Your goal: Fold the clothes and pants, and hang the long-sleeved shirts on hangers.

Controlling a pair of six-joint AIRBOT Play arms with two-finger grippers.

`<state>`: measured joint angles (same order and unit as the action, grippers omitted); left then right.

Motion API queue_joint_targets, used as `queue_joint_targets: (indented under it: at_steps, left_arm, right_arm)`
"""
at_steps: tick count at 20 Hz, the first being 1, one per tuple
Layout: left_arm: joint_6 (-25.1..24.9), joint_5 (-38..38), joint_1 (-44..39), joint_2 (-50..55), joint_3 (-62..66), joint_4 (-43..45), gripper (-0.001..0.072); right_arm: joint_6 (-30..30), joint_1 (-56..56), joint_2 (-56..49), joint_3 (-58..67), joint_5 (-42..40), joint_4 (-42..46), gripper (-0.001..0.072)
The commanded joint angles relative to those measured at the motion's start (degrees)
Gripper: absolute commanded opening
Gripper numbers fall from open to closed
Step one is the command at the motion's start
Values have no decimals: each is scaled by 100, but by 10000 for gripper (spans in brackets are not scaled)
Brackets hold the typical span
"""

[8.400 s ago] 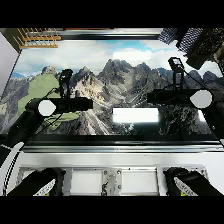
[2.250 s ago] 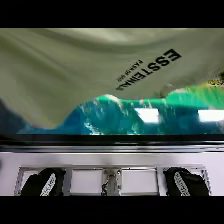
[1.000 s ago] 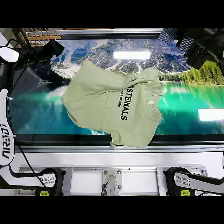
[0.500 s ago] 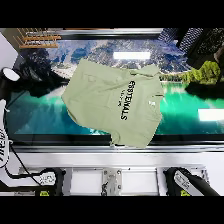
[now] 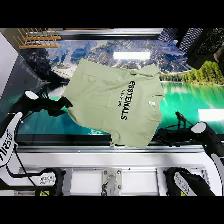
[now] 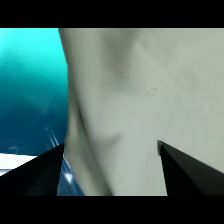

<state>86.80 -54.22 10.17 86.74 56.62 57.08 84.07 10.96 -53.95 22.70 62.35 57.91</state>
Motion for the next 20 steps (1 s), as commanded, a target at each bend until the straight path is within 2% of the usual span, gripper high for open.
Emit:
queue_joint_targets:
  at_steps: [1, 7, 11, 12, 13, 14, 15, 16, 17, 20]
  left_arm:
    - [2, 120, -254, 293, 168, -118, 628]
    - [22, 81, -400, 437, 503, -127, 609]
    - [22, 24, -400, 433, 501, -116, 609]
    - [22, 24, -400, 435, 483, -116, 608]
    - [24, 24, -400, 435, 461, -120, 599]
    - [15, 20, -400, 437, 461, -118, 353]
    - [7, 22, -400, 435, 468, -120, 126]
    - [0, 24, -400, 435, 468, -120, 32]
    - [-2, 26, -398, 433, 468, -118, 5]
    - [-11, 57, -398, 116, 535, -136, 4]
  right_arm:
    - [243, -660, 22, -293, -549, -166, 400]
    - [387, -1390, -59, -293, -1515, -667, 399]
    - [378, -1735, -597, -282, -1893, -1012, 396]
    - [348, -1759, -693, -271, -1906, -1064, 381]
    - [238, -1759, -726, -269, -1906, -1084, 301]
    - [170, -1757, -713, -269, -1906, -1082, 187]
    - [122, -1746, -686, -256, -1906, -1078, 117]
    - [122, -1746, -649, -210, -1902, -1043, 64]
    - [122, -1746, -595, -149, -1904, -1012, 15]
    - [125, -1711, -282, 459, -1698, -498, 15]
